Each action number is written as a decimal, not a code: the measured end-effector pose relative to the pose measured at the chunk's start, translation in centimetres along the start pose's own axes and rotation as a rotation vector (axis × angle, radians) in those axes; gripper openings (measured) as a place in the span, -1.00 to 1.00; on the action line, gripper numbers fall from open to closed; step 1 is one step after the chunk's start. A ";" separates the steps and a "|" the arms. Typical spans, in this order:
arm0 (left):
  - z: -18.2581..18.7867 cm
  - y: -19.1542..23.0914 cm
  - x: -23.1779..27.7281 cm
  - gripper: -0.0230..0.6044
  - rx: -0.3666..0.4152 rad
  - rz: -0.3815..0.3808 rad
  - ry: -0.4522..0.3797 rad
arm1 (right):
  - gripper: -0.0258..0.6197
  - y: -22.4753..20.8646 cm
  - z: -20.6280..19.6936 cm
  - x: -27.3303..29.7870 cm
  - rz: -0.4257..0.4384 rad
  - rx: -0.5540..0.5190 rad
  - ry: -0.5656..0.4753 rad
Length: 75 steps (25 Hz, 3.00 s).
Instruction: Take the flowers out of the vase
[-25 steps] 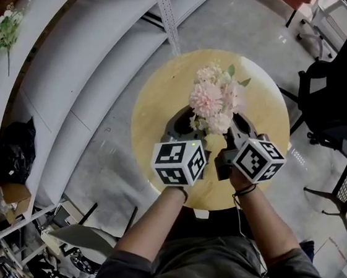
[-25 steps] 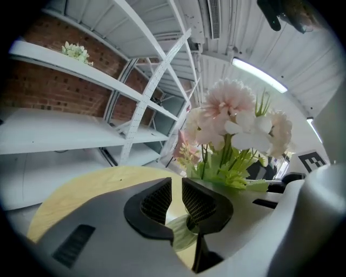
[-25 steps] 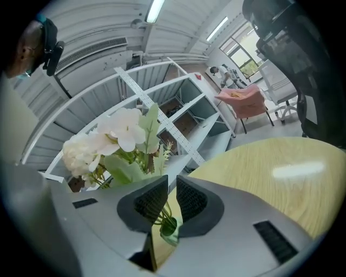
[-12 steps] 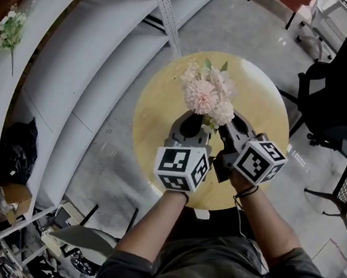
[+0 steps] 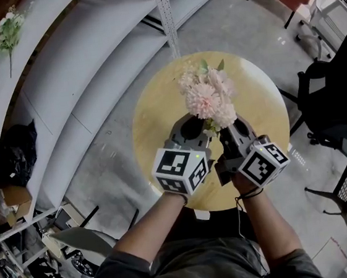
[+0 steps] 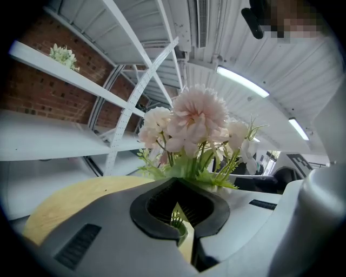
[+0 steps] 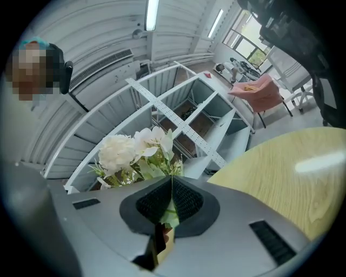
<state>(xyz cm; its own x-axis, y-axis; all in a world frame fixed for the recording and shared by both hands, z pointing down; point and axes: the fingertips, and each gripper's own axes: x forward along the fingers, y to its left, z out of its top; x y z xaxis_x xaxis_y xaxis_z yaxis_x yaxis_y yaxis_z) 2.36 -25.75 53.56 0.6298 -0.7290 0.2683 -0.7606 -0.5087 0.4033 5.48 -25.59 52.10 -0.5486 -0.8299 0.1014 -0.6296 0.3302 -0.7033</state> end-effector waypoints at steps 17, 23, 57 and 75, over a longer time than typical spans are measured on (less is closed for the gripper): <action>5.2 -3.3 -2.2 -0.90 0.079 -0.028 -0.086 | -0.87 4.6 4.2 -1.5 0.070 -0.027 -0.094; 7.5 -4.4 -3.3 -0.90 0.098 -0.028 -0.119 | -0.87 6.8 5.8 -2.0 0.100 -0.045 -0.122; 26.7 -15.0 -11.1 -0.90 0.325 -0.090 -0.368 | -0.87 23.2 20.6 -6.7 0.278 -0.203 -0.330; 27.8 -15.1 -10.4 -0.90 0.344 -0.095 -0.374 | -0.87 23.0 21.7 -6.2 0.283 -0.205 -0.339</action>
<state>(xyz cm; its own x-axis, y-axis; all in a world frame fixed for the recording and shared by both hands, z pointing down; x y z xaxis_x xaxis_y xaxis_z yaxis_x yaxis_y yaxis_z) 2.94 -23.24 20.33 0.6467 -0.7544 -0.1124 -0.7505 -0.6557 0.0825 6.33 -22.65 20.09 -0.5250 -0.7833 -0.3330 -0.5960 0.6176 -0.5132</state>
